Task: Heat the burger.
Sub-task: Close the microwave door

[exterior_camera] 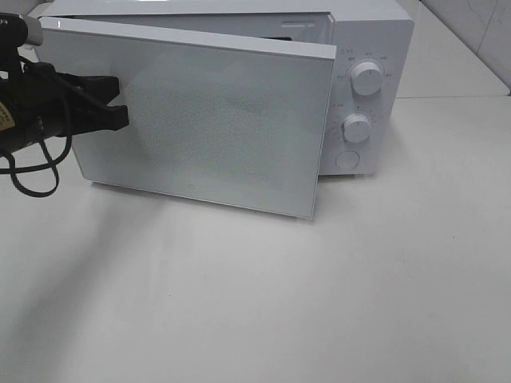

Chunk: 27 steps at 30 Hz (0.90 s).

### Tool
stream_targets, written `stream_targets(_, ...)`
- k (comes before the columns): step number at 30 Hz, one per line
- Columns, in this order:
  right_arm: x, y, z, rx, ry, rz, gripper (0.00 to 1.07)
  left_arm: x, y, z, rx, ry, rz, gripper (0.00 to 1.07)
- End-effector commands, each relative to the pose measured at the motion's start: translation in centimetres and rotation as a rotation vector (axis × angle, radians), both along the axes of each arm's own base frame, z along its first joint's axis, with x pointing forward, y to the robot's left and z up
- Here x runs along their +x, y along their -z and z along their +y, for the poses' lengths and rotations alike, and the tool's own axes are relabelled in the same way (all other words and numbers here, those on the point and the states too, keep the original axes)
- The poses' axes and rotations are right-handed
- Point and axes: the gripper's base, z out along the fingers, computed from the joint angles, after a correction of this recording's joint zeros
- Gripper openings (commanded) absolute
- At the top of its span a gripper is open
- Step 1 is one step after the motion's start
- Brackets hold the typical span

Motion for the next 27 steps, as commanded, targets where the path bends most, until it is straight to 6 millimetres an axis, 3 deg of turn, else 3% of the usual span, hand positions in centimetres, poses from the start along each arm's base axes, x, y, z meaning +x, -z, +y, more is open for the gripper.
stream_targets(1, -0.3, 0.2, 0.0, -0.001, 0.001, -0.025, 0.45, 0.6, -0.4, -0.2, -0.025, -0.019, -0.016, 0.0)
stream_targets(15, -0.3, 0.2, 0.0, -0.001, 0.001, -0.025, 0.45, 1.1, -1.2, -0.3, -0.07, -0.051, -0.047, 0.0)
stream_targets(27, -0.3, 0.2, 0.0, -0.001, 0.001, -0.025, 0.45, 2.1, -0.2, -0.8, -0.112, -0.105, -0.013, 0.0)
